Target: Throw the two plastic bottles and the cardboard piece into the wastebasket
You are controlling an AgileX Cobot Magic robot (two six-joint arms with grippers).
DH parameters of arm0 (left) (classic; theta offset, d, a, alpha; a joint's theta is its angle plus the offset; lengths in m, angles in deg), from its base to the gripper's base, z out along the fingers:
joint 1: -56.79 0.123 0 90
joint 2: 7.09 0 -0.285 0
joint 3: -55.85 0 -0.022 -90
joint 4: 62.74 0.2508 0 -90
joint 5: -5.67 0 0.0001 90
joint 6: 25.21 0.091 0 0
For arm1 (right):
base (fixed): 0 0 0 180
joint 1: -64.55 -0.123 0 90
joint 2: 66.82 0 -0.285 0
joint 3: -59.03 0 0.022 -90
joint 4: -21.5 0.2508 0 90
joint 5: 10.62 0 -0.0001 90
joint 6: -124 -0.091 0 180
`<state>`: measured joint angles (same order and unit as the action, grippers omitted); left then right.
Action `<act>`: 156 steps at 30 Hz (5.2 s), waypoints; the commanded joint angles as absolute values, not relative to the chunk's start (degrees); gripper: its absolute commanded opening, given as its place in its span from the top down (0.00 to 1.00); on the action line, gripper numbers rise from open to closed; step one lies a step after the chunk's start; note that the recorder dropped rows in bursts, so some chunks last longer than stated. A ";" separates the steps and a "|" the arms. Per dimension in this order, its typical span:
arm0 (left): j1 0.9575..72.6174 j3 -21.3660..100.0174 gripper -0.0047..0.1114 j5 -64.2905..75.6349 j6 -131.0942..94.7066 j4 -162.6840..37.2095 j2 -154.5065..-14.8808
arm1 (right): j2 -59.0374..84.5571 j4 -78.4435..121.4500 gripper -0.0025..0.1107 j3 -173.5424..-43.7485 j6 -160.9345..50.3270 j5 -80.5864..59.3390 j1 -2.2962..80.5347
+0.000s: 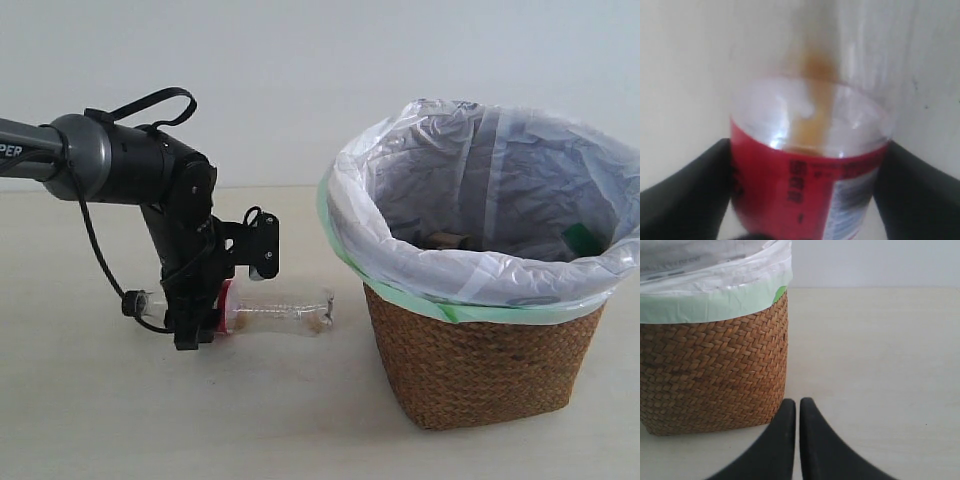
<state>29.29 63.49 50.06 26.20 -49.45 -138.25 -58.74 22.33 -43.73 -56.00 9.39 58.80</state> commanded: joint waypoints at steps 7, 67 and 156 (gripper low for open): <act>29.26 63.16 0.92 52.43 12.86 -59.26 -138.17 | -59.04 22.23 0.98 -43.75 -56.00 8.95 58.70; 60.89 41.00 0.93 69.18 -33.48 -57.44 -86.86 | -59.04 22.23 0.98 -43.75 -56.00 8.95 58.70; 55.63 -16.87 0.93 -0.22 -16.60 -91.85 -14.88 | -59.04 22.23 0.98 -43.75 -56.00 8.95 58.70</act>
<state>54.42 -13.66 3.33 -17.04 -91.26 -15.49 -58.74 22.33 -43.73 -56.00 9.39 58.80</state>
